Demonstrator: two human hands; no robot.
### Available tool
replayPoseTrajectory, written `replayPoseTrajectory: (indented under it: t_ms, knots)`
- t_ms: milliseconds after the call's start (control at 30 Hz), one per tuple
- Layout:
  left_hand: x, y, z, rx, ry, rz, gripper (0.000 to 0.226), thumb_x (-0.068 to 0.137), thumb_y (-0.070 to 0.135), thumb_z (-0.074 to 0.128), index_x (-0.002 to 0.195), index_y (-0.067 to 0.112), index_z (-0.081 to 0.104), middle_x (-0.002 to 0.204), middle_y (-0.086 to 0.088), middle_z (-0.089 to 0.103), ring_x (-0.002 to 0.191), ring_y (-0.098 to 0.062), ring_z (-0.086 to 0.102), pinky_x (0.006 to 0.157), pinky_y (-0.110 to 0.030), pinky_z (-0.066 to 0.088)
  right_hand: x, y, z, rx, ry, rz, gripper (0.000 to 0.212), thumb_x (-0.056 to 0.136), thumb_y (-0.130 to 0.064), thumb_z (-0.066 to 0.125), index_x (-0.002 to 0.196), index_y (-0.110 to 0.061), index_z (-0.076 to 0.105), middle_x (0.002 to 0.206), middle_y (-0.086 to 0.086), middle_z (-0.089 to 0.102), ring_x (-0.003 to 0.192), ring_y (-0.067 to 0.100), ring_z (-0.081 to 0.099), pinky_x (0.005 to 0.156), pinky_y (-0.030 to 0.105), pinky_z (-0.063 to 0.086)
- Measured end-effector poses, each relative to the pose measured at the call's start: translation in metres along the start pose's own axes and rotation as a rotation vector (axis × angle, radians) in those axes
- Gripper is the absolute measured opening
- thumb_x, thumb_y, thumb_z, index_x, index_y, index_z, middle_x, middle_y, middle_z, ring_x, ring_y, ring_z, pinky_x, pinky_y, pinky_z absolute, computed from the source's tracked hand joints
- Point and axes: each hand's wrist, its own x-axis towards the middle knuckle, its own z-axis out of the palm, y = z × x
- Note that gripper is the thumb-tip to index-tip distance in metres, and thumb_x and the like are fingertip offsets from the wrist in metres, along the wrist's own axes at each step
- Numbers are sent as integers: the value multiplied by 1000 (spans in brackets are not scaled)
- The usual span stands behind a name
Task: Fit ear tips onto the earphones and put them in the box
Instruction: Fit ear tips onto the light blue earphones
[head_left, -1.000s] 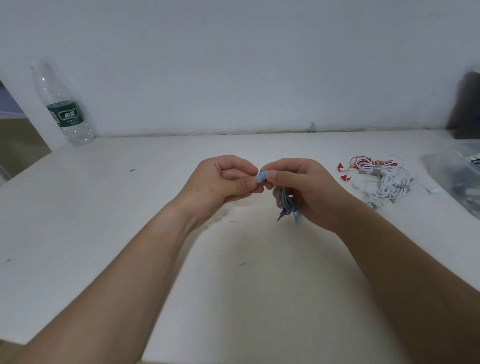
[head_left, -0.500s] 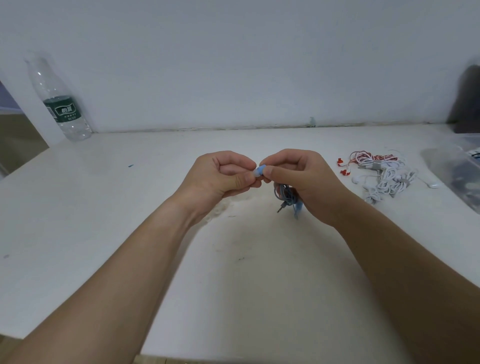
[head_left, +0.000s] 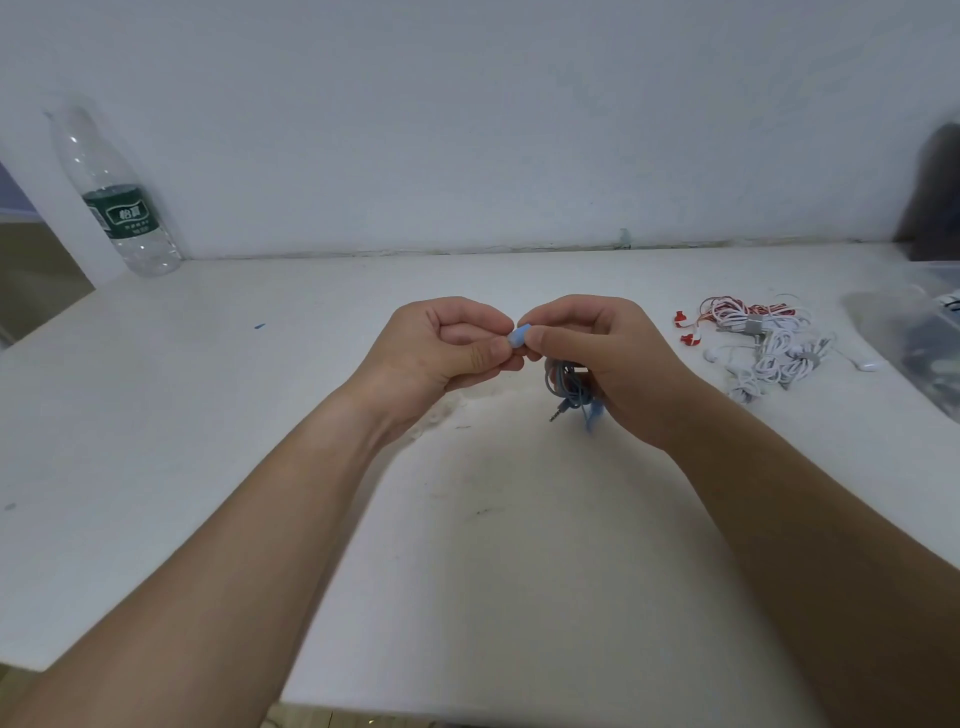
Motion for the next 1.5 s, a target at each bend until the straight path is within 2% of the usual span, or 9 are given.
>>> replayPoseTrajectory:
  t_ms: [167, 433, 600, 833, 1033, 1100, 1233, 1367, 1500]
  knots:
    - [-1, 0, 1, -11, -25, -3, 24, 66, 12, 75, 89, 10, 68, 86, -10, 77, 81, -22, 75, 70, -22, 57, 0, -2, -1, 18, -27, 30, 9, 90, -6, 66, 91, -7, 75, 74, -1, 70, 64, 7, 59, 57, 22, 44]
    - [-1, 1, 1, -18, -30, -6, 22, 67, 13, 74, 89, 12, 69, 86, -9, 77, 81, -21, 75, 69, -21, 57, 0, -3, -1, 42, -27, 39, 7, 90, -3, 65, 94, -3, 71, 71, -4, 70, 63, 5, 60, 55, 18, 46]
    - [0, 0, 1, -1, -14, -5, 22, 68, 15, 74, 89, 12, 69, 86, -8, 77, 82, -21, 75, 70, -22, 57, 0, -3, -2, 16, -13, 34, 5, 89, -6, 69, 93, -7, 72, 74, 2, 71, 63, 8, 61, 56, 20, 47]
    - [0, -3, 1, 99, 34, 82, 11, 86, 0, 69, 89, 10, 69, 82, -9, 77, 82, -24, 75, 74, -26, 57, -1, -4, 0, 28, 4, 44, 5, 88, -9, 70, 92, -9, 74, 76, 2, 74, 67, 7, 65, 61, 20, 49]
    - [-2, -1, 4, 24, 17, 105, 7, 73, 15, 74, 80, 17, 73, 82, -11, 76, 82, -23, 73, 75, -26, 57, -2, -6, 0, 62, -11, 75, 8, 89, -12, 69, 94, -12, 75, 77, 1, 73, 65, 8, 63, 61, 24, 47]
    - [-1, -2, 3, 27, 12, 113, 6, 76, 13, 74, 79, 18, 74, 82, -12, 76, 82, -22, 73, 76, -27, 57, -2, -6, 0, 54, -12, 69, 8, 90, -11, 68, 94, -12, 75, 76, 0, 74, 65, 6, 64, 60, 22, 48]
    - [0, -4, 3, 75, 43, 149, 14, 85, -2, 69, 83, 11, 72, 80, -14, 75, 79, -23, 72, 77, -30, 59, -2, -5, -1, 45, -15, 68, 10, 92, -10, 66, 94, -12, 75, 77, 1, 73, 65, 5, 63, 60, 22, 48]
    - [1, -4, 4, 150, 76, 191, 9, 85, -4, 71, 89, 4, 70, 80, -16, 74, 75, -20, 71, 76, -30, 59, -3, -4, -1, 51, -5, 83, 11, 93, -8, 65, 94, -10, 76, 75, 2, 71, 62, 6, 60, 56, 20, 45]
    - [0, -4, 6, 140, 53, 164, 8, 88, -2, 69, 95, 2, 70, 87, -20, 74, 81, -21, 72, 76, -28, 58, -1, -4, -2, 48, -3, 96, 10, 91, -11, 67, 90, -13, 78, 78, 4, 71, 66, 10, 58, 61, 25, 45]
